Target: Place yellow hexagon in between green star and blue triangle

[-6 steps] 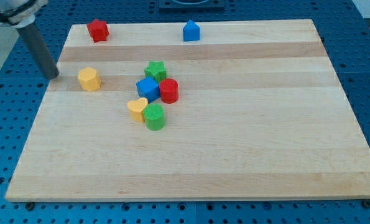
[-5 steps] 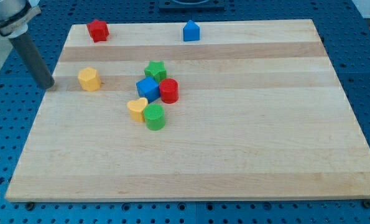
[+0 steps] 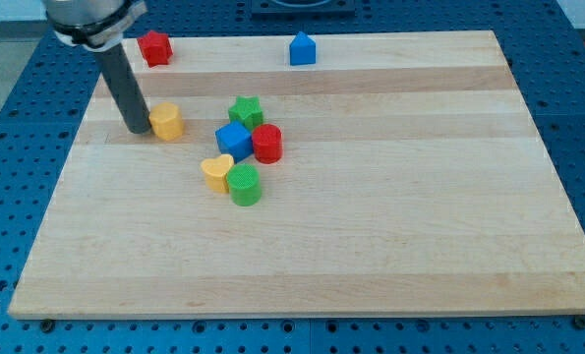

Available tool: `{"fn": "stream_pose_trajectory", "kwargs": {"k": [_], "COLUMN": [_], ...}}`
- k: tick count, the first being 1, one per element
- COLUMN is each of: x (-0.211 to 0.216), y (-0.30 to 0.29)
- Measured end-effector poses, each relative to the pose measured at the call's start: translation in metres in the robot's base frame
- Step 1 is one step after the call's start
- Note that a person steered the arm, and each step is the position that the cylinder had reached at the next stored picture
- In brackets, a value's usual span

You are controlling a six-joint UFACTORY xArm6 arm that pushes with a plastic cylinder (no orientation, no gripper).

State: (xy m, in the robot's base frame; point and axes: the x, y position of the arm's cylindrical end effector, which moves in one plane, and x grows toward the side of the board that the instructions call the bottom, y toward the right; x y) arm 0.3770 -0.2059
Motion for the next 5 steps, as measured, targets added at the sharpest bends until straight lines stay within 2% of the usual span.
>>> {"fn": "stream_pose_trajectory", "kwargs": {"k": [3,5], "x": [-0.001,-0.033], "y": [0.083,0.127]}}
